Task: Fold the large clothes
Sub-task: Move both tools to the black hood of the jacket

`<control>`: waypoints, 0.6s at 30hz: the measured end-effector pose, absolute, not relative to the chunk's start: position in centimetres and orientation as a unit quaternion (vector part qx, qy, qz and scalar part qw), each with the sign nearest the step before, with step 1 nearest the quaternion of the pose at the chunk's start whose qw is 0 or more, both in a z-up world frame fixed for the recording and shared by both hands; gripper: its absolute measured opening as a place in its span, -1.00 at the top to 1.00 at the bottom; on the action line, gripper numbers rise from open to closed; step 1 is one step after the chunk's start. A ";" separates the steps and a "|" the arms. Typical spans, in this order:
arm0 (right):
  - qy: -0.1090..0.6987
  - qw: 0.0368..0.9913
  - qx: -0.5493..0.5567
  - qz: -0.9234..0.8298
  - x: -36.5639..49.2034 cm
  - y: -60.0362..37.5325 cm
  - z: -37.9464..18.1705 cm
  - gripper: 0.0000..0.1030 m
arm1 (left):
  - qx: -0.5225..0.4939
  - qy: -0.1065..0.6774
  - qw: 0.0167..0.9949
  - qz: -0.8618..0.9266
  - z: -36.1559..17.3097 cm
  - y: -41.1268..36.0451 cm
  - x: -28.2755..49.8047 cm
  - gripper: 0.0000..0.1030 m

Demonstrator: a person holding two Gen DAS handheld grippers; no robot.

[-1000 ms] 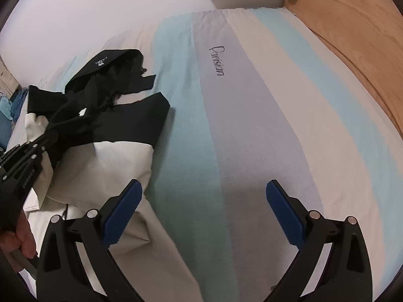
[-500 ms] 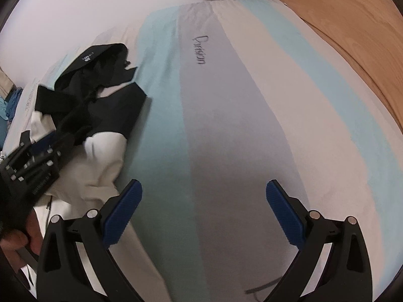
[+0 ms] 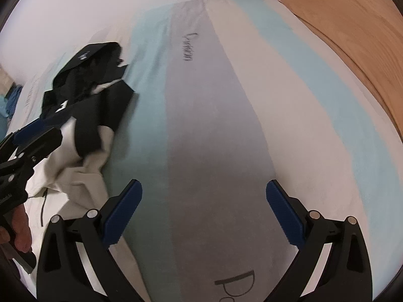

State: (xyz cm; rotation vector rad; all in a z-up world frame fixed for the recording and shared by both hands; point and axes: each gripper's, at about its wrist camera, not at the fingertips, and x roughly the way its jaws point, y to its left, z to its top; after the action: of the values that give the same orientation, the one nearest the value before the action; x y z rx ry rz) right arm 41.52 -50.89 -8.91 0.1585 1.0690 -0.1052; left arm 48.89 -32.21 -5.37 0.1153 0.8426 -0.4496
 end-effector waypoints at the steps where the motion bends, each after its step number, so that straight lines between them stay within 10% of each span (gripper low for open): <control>1: 0.507 0.858 0.071 -0.041 41.9 -50.4 -8.6 -0.84 | 0.049 0.410 0.886 -0.210 -5.0 -31.4 48.9 -0.84; 18: 0.453 0.888 0.008 0.075 48.8 -35.4 -2.1 -0.84 | 0.054 0.441 0.888 -0.115 -2.5 -12.9 52.9 -0.88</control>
State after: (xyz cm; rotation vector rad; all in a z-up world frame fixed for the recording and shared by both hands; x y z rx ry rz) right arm 48.83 -35.45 -2.06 0.0164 0.9415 0.1557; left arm 52.92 -12.86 -2.53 0.1114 0.9169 -0.2392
